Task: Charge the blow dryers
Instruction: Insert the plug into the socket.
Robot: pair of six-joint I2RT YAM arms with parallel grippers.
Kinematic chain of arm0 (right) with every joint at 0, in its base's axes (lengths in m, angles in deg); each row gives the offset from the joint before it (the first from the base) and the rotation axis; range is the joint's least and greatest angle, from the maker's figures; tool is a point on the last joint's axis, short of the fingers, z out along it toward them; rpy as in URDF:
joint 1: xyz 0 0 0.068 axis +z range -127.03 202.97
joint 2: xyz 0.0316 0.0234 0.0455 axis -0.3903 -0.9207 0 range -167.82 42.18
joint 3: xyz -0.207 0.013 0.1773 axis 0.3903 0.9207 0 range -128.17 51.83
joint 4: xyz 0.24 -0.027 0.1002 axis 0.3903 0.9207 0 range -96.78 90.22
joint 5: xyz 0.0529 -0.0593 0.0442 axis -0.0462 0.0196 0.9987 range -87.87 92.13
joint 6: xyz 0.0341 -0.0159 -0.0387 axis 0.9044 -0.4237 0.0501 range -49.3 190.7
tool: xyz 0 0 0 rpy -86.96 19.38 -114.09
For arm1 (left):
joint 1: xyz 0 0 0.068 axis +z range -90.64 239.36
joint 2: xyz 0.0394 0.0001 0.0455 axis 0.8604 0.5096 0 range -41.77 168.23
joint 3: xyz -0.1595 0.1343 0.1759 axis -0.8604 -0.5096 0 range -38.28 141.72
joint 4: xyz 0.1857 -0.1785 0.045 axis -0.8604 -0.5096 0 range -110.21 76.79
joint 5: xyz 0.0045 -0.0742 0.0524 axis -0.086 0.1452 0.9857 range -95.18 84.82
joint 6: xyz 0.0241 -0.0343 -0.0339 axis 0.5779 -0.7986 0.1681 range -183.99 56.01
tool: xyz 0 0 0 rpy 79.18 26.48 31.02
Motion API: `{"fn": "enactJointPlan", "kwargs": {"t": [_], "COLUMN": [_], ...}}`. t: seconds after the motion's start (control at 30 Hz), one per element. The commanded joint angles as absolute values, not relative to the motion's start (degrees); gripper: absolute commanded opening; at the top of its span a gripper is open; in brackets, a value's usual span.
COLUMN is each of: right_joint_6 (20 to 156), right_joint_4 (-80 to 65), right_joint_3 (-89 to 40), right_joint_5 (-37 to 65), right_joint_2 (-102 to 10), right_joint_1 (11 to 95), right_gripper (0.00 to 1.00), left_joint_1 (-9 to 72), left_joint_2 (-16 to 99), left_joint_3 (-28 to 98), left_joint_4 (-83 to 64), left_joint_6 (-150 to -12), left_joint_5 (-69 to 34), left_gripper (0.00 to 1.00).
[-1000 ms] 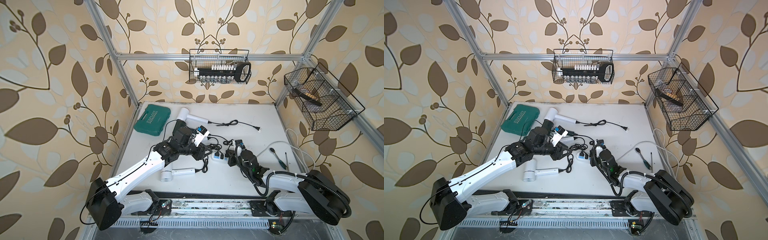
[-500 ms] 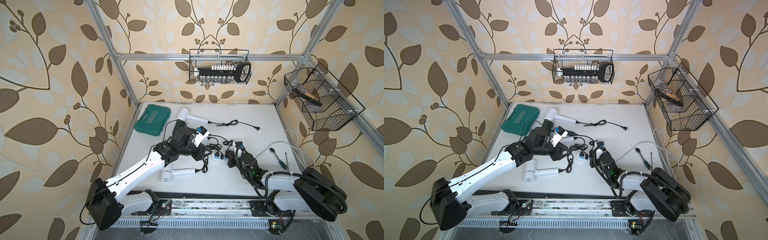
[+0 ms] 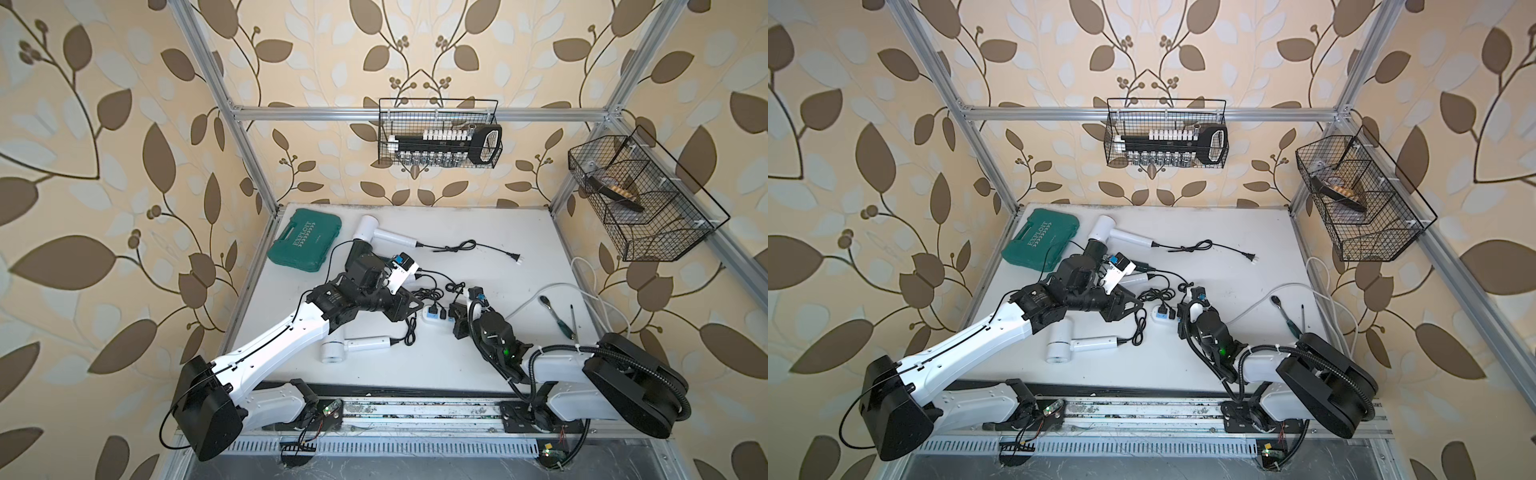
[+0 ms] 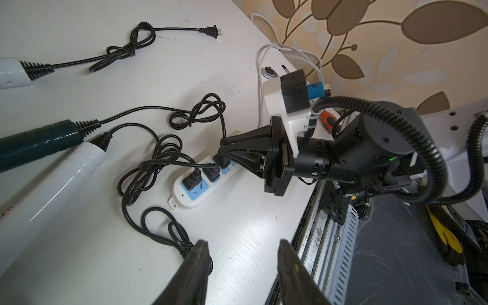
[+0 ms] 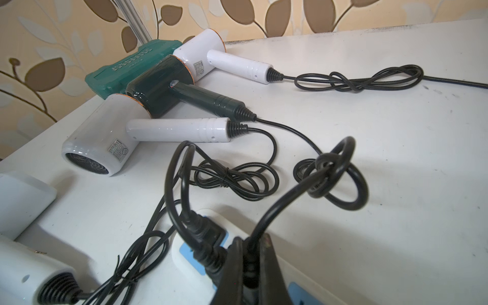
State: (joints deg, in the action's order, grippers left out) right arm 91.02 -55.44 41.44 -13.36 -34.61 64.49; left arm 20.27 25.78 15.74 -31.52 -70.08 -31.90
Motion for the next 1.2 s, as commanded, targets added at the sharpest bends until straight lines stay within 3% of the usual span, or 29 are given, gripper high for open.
{"fn": "enactJointPlan", "kwargs": {"t": [0.0, 0.63, 1.17], "right_joint_6": [91.0, 93.1, 95.9], "right_joint_4": [-50.9, -57.8, -57.7], "right_joint_3": [43.8, 45.8, 48.7], "right_joint_5": [-12.9, -16.9, -20.2], "right_joint_2": [-34.1, -42.3, -41.5], "right_joint_1": [65.1, 70.0, 71.1], "right_gripper": [0.0, 0.0, 0.0], "left_joint_1": [19.7, 19.7, 19.7], "left_joint_2": [24.0, 23.1, 22.0], "left_joint_3": [17.1, 16.6, 16.5], "left_joint_4": [-31.5, -31.4, -31.8], "left_joint_6": [-69.3, -69.9, -70.2], "left_joint_5": [-31.7, -31.5, -31.3], "left_gripper": [0.44, 0.44, 0.44]}}
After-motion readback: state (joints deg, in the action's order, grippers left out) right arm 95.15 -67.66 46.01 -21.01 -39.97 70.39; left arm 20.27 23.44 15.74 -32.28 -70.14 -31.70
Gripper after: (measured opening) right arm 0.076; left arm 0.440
